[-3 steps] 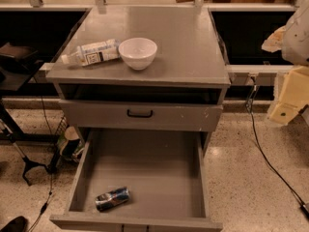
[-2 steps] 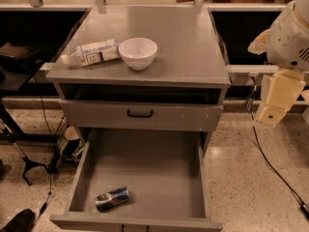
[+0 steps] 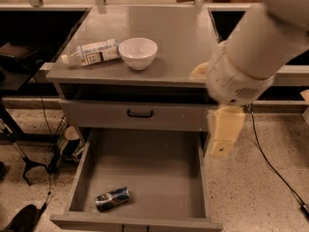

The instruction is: Pick redbull can from middle drawer and place on counter

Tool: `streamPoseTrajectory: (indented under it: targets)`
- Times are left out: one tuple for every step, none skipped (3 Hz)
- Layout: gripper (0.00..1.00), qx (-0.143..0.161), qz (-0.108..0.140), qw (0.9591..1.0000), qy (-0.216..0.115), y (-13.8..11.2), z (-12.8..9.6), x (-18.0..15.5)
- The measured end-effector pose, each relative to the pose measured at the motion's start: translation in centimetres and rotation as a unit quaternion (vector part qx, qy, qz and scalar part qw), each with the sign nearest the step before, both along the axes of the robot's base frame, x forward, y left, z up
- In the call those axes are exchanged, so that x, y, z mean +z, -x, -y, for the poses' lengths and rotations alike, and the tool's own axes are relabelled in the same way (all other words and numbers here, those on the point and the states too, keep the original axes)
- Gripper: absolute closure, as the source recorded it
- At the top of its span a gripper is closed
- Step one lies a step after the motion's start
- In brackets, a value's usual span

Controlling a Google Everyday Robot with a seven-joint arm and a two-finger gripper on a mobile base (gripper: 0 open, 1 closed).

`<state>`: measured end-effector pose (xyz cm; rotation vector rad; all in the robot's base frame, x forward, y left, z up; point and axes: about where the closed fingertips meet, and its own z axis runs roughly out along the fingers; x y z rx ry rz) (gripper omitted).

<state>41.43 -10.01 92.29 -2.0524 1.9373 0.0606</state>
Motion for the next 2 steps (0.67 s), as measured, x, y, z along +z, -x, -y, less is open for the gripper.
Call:
streamPoseTrajectory:
  targets:
    - [0.00, 0.098, -0.011, 0.9950, -0.013, 1.3, -6.3, -5.3]
    - [0.00, 0.180, -0.023, 0.9831, -0.024, 1.4, -12.4, -11.8]
